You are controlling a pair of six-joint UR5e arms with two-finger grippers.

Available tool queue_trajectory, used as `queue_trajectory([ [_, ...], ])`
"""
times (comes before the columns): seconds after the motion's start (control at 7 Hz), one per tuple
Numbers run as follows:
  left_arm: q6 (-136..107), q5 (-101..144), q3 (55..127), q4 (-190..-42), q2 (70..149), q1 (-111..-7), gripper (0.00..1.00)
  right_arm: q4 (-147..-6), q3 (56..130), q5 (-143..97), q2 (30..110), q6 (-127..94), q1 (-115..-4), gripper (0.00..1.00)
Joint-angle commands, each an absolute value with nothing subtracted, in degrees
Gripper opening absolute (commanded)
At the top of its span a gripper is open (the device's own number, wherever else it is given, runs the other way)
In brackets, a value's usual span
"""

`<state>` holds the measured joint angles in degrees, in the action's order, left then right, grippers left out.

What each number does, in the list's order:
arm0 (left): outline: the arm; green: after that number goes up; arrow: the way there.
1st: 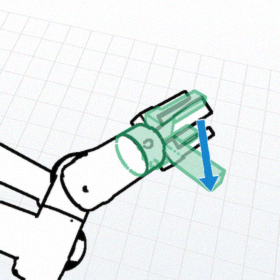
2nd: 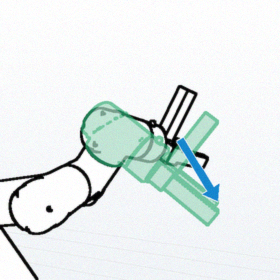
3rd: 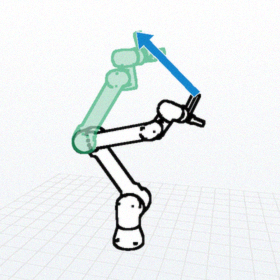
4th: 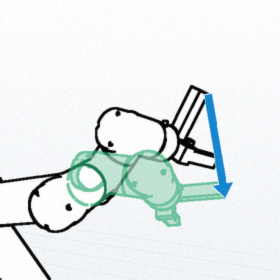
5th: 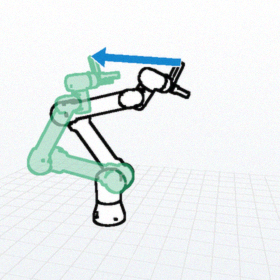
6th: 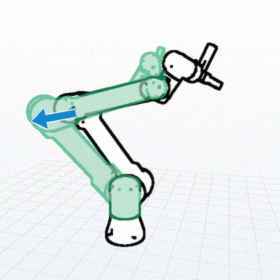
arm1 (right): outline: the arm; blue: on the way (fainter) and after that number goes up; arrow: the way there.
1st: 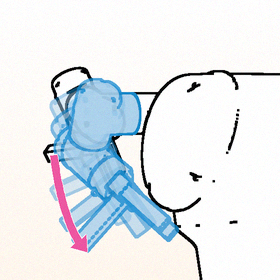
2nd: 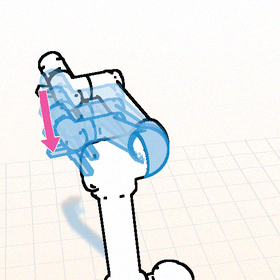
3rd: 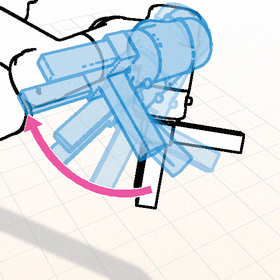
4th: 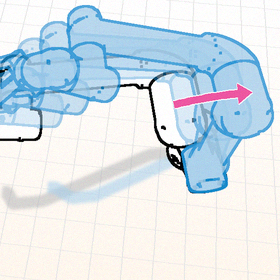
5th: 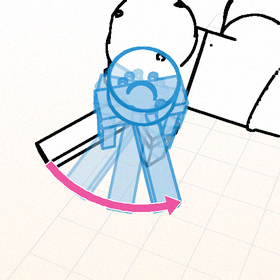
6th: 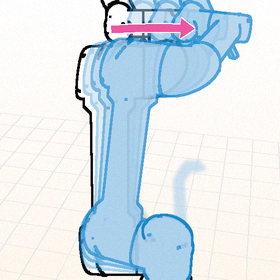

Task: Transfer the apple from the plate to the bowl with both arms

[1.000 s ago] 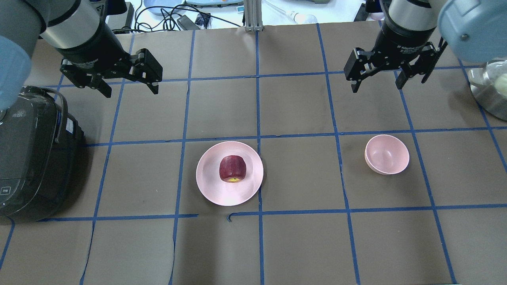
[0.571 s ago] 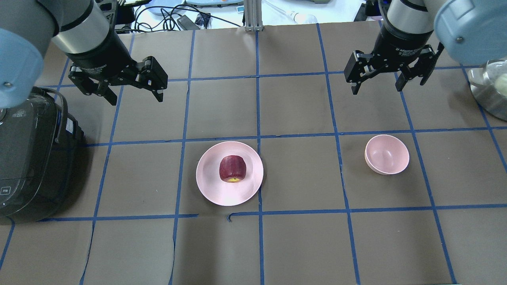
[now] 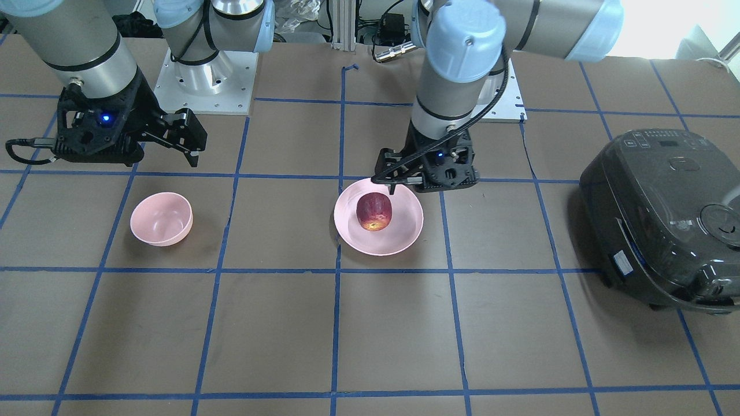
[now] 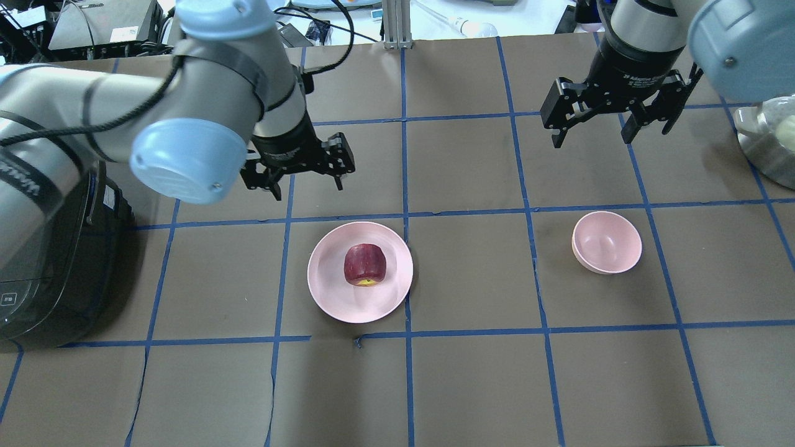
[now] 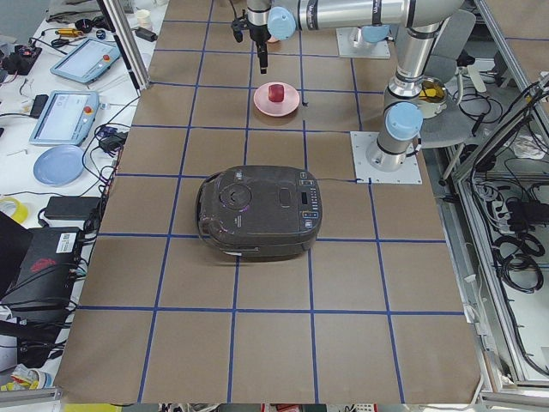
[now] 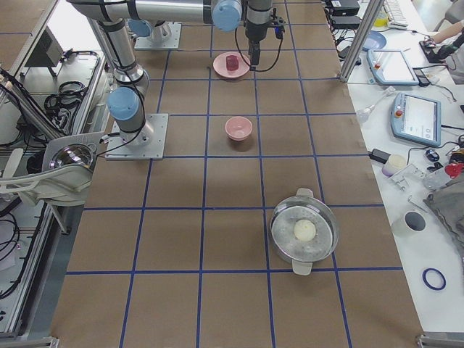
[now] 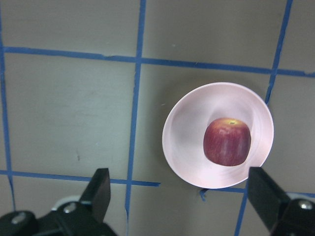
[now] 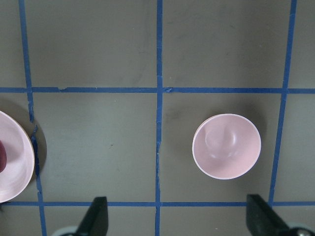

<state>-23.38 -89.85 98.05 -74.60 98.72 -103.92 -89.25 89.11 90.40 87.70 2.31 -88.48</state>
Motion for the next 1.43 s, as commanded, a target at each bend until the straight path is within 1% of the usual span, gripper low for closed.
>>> queue_trajectory([
  [0.0, -29.78, -90.26, 104.20, -63.34, 103.69, -109.23, 1.00, -89.21, 89.47, 90.18, 88.68, 2.20, -88.42, 1.00],
  [0.14, -29.97, -90.35, 108.50, -57.19, 105.62, -110.03, 1.00, -89.12, 89.56, 90.26, 88.68, 2.20, -88.24, 1.00],
  [0.29, -29.54, -90.35, 111.15, -54.08, 106.69, -110.21, 1.00, -88.77, 89.47, 90.61, 88.68, 2.20, -88.16, 1.00],
  [1.0, -28.04, -89.74, 113.90, -53.79, 109.25, -110.30, 1.00, -89.20, 90.52, 90.70, 86.49, 4.38, -85.09, 1.00],
  [1.14, -27.86, -89.74, 113.73, -53.62, 109.25, -110.30, 0.57, -87.64, 90.35, 90.53, 87.09, 4.31, -84.12, 1.00],
  [1.29, -27.86, -89.74, 113.56, -53.35, 109.07, -110.30, 0.33, -85.80, 89.74, 89.83, 87.88, 4.13, -84.46, 1.00],
])
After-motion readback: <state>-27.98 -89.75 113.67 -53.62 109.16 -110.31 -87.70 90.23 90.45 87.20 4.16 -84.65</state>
